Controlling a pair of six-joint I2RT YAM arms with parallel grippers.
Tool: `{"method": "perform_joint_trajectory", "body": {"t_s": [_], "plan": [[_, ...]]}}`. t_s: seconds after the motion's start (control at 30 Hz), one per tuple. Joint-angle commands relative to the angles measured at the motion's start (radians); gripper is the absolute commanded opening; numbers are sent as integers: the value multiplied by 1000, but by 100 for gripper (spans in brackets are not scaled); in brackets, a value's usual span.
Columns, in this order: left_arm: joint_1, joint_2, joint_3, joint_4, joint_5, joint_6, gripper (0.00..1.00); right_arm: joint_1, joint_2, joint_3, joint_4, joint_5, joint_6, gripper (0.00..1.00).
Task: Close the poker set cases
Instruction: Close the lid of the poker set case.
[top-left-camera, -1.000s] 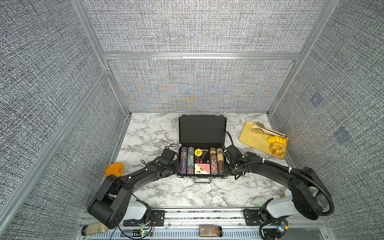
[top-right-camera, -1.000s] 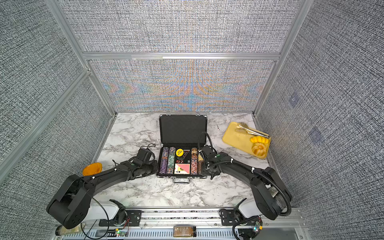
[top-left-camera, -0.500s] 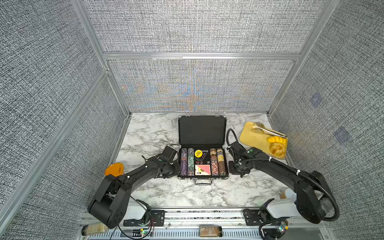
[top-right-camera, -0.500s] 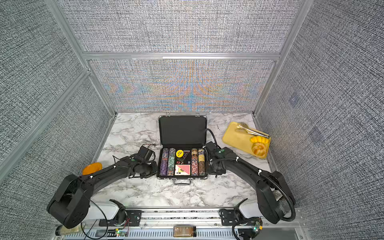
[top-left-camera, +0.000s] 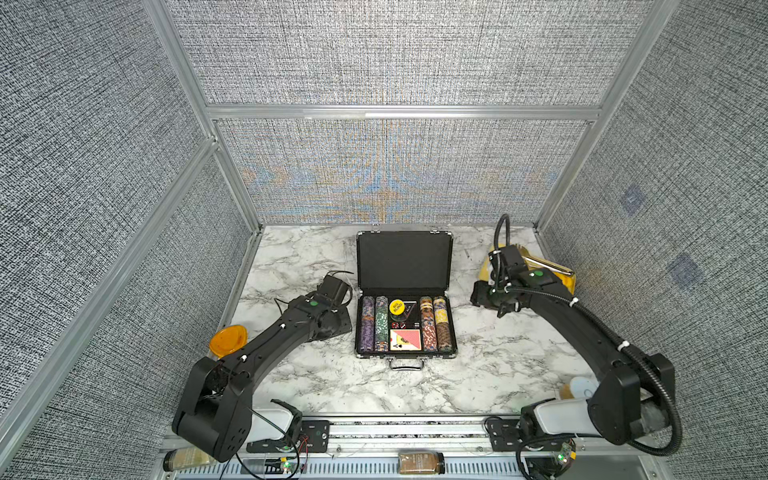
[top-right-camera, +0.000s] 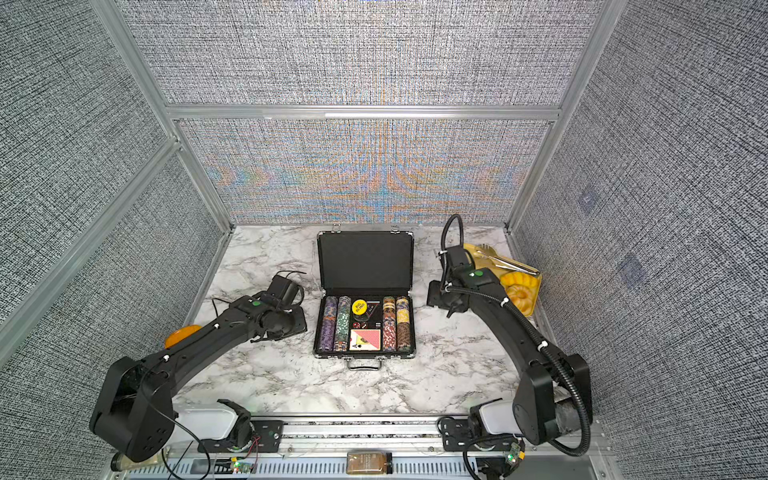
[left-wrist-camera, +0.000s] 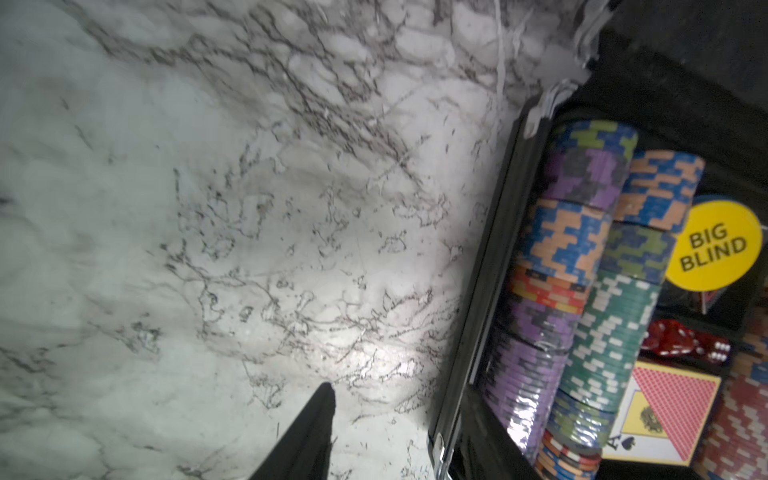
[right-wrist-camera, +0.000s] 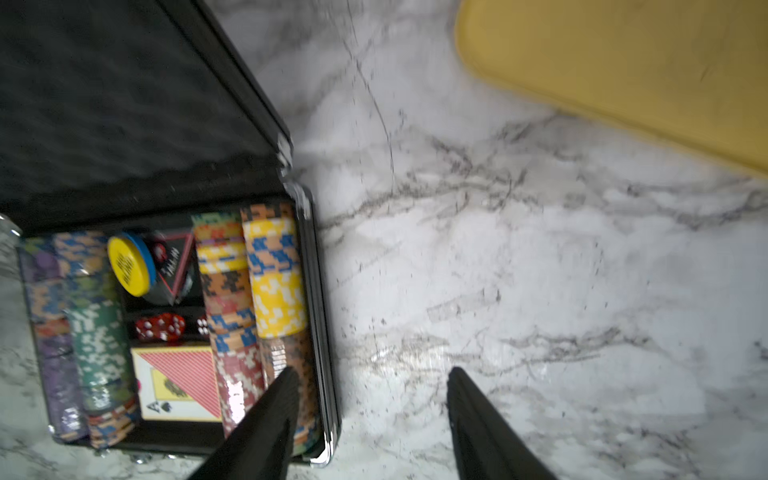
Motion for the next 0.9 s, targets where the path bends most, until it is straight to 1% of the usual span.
{"method": "perform_joint_trajectory", "body": {"t_s": [0.0, 0.17, 0.27, 0.4, 0.57, 0.7, 0.87], "plan": [[36, -10, 0, 91, 1, 73, 57, -54, 54, 85, 97, -128, -51, 65], [112, -43, -49, 207, 99, 138, 66, -136, 181, 259, 152, -292, -59, 68], [154, -69, -100, 284, 184, 160, 67, -165, 255, 364, 187, -381, -33, 69], [187, -89, -155, 364, 267, 175, 67, -174, 353, 481, 241, -449, 16, 70], [212, -88, -185, 411, 309, 170, 68, -174, 498, 619, 264, -545, 80, 70], [221, -83, -202, 427, 331, 172, 68, -171, 573, 684, 280, -602, 117, 70], [225, -90, -209, 433, 341, 185, 68, -159, 645, 749, 254, -663, 125, 69]]}}
